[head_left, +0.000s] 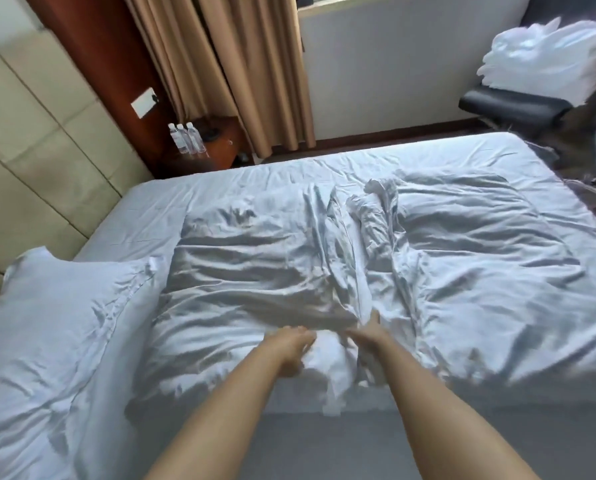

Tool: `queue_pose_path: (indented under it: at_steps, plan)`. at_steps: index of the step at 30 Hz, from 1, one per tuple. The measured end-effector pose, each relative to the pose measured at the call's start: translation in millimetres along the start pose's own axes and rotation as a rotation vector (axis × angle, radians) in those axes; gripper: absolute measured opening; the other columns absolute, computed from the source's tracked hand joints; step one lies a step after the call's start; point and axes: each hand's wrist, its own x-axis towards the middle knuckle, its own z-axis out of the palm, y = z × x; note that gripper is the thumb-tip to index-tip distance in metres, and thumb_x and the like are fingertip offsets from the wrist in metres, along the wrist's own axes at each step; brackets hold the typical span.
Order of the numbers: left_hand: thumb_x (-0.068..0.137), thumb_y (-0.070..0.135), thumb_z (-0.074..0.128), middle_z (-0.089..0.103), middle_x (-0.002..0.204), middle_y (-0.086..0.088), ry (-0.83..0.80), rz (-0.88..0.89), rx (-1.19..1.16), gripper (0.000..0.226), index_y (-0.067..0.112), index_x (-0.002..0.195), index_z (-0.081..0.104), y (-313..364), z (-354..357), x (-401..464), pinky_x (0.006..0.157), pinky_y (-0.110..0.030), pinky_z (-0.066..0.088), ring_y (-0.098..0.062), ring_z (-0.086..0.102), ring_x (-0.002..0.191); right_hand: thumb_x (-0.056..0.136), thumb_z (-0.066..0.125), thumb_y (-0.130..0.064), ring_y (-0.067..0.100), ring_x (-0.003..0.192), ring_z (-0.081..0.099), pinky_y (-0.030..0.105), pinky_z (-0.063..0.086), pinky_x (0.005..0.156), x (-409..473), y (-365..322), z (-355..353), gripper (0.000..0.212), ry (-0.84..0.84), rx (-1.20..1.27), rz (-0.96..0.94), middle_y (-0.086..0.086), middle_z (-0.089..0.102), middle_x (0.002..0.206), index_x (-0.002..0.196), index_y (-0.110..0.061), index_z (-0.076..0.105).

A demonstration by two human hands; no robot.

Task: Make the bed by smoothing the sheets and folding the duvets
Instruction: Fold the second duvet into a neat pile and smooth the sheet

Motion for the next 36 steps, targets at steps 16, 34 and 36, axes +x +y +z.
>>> queue_pose_path:
  at_steps: [16, 34, 36]
  plan:
    - [0.093, 0.040, 0.048, 0.023, 0.154, 0.000, 0.193, -0.085, -0.015, 0.060, 0.018, 0.146, 0.029, -23.4, 24.0, 36.4, 0.112, -0.048, 0.026, -0.024, 0.022, 0.140, 0.092, 0.042, -0.020, 0.033, 0.127, 0.045, 0.035, 0.039, 0.096, 4.5, 6.4, 26.4, 0.058, 0.126, -0.298, -0.098, 0.017, 0.045, 0.141, 0.146, -0.013, 0.025]
    - [0.078, 0.039, 0.073, -0.013, 0.160, -0.003, 0.044, -0.079, 0.160, 0.111, 0.023, 0.153, -0.008, -41.6, 79.7, -18.1, 0.117, -0.051, -0.003, -0.021, -0.010, 0.148, 0.086, 0.051, -0.003, 0.033, 0.116, 0.052, 0.034, 0.044, 0.089, -55.9, 31.1, 68.7, 0.050, 0.343, -0.409, -0.228, 0.013, 0.042, 0.136, 0.135, -0.009, 0.041]
    - [0.084, 0.024, 0.064, -0.014, 0.160, -0.002, 0.070, -0.108, 0.134, 0.100, 0.024, 0.153, -0.009, -36.9, 80.5, -24.8, 0.118, -0.049, -0.001, -0.020, -0.009, 0.148, 0.086, 0.045, 0.000, 0.034, 0.104, 0.057, 0.031, 0.044, 0.080, -65.5, 22.1, 56.6, 0.027, 0.466, -0.159, -0.164, 0.015, 0.060, 0.113, 0.109, -0.004, 0.059]
